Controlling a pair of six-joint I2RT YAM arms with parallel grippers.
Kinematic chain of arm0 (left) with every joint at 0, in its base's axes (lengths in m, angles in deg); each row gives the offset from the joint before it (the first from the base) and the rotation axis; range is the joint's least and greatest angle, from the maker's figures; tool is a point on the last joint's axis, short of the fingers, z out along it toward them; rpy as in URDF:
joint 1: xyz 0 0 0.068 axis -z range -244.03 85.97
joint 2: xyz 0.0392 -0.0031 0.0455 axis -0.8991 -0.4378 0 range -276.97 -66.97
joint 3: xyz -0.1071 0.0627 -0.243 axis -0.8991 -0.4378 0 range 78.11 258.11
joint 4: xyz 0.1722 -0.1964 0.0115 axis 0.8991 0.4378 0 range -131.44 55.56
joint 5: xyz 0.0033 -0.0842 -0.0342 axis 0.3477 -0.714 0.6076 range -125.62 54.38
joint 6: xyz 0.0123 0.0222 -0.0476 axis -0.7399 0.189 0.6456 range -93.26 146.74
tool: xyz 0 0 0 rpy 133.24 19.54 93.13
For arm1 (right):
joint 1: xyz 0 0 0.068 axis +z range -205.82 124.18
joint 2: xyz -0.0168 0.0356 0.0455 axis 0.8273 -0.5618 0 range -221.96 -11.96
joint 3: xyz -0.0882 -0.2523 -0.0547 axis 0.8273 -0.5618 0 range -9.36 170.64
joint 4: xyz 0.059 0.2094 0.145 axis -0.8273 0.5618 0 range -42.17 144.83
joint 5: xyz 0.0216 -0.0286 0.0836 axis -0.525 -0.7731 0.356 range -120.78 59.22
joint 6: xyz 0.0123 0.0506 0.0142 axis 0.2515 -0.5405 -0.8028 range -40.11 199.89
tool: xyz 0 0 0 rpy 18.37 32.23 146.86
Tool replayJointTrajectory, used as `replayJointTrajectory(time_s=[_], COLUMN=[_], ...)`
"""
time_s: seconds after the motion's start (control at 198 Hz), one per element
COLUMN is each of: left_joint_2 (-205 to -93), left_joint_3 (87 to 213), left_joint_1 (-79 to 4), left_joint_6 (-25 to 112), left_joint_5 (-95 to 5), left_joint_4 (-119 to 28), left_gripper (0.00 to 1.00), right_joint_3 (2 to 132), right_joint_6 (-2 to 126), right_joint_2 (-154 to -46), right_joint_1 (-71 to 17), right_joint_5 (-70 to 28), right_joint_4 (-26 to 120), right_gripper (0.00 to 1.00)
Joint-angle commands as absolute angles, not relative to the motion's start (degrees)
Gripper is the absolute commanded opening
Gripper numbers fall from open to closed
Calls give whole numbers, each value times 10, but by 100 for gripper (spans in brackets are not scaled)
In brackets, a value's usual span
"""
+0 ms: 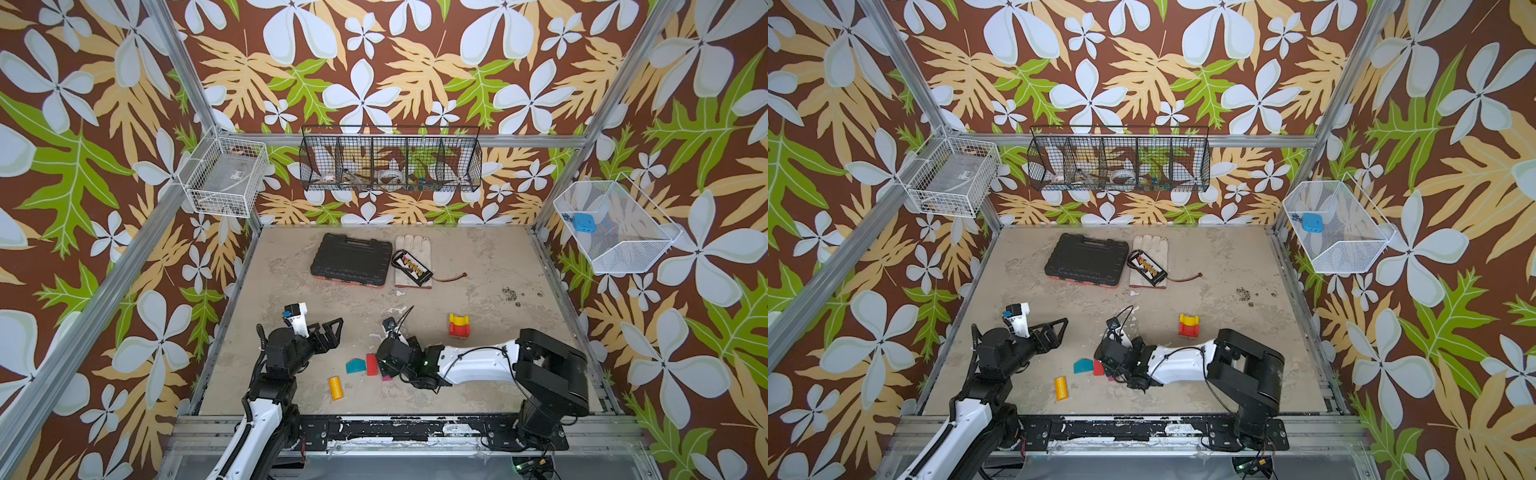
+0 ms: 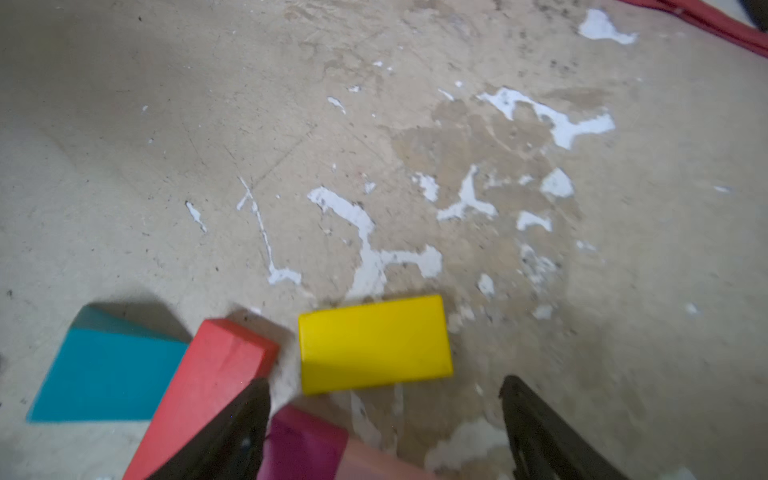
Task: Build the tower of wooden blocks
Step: 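Grasp the yellow rectangular block with the right gripper and lift it, then carry the yellow block with the right gripper over the red arch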
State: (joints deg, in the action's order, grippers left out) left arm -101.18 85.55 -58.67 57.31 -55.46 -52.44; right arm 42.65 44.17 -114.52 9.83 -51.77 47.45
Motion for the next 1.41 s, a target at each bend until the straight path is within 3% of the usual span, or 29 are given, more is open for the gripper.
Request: replayJointTrajectory(time_s=[0.0, 0.711, 0.892, 1.19, 1.406], left_joint_2=[-1011, -1004, -1004, -1005, -1005], left_joint_3=[856, 855, 854, 854, 853], left_joint_1=[-588, -587, -587, -587, -587], left_joint_6=[572, 573, 573, 572, 575], left_joint_5=[-562, -565, -565, -567, -577], left_joint_4=[-525, -524, -524, -524, -529], left_gripper=[100, 100, 100, 100, 100], right_joint_3=[439, 447, 453, 443, 435], right_joint_6=[465, 445, 445, 433, 418], right_joint_2=[-1162, -1174, -1181, -1148, -1091], right_joint_1=[88, 79, 79, 79, 78], right_joint_5=[-498, -503, -503, -519, -540], right_joint_4=[479, 511, 517, 526, 559], right_gripper=[88, 76, 55, 40, 36])
